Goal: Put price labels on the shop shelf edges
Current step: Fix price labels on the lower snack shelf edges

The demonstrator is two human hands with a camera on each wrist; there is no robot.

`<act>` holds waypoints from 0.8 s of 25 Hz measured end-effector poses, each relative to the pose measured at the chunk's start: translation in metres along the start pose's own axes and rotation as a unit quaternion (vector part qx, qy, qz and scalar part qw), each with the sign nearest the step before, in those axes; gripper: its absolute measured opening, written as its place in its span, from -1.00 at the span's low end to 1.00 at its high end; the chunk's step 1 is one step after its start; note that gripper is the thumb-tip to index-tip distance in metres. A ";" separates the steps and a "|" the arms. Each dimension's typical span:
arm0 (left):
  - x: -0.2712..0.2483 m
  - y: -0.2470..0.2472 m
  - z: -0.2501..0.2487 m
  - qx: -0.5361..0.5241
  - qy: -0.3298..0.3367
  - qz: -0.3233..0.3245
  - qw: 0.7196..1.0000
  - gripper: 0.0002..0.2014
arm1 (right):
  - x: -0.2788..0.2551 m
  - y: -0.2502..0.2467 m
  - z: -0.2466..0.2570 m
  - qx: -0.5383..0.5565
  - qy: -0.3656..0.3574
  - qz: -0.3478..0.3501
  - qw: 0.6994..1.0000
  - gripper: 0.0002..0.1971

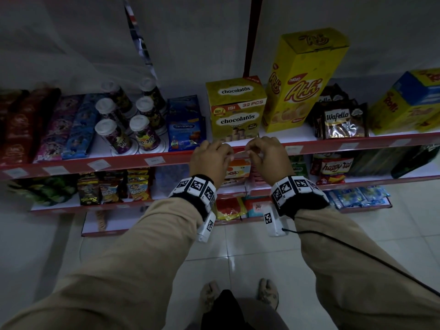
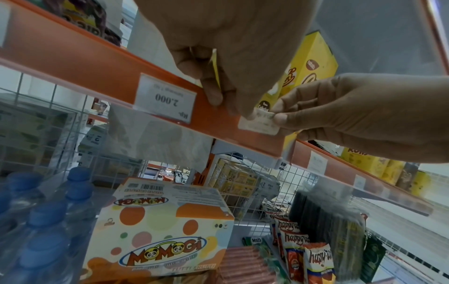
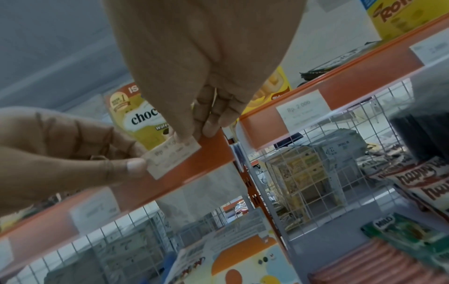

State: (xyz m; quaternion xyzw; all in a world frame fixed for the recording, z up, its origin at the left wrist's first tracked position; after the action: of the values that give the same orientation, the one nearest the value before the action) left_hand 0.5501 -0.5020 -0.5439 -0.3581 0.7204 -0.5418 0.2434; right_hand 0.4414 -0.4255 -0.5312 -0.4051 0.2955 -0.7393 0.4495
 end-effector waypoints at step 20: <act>0.003 0.006 -0.006 0.107 0.032 -0.005 0.994 -0.72 | -0.004 0.016 0.001 -0.184 0.011 0.141 0.973 -0.73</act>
State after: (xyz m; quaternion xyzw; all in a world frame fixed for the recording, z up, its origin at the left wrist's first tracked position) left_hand 0.5420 -0.4994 -0.5481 -0.3159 0.6638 -0.6282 0.2548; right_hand 0.4506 -0.4291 -0.5449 -0.4275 0.4853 -0.6058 0.4634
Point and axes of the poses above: each hand's wrist, its own x-axis towards the middle knuckle, its own y-axis out of the palm, z = x × y, the point moved 10 cm from there along x, towards the middle knuckle, and after that the axes turned 13 degrees about -y, right-handed, at the moved point
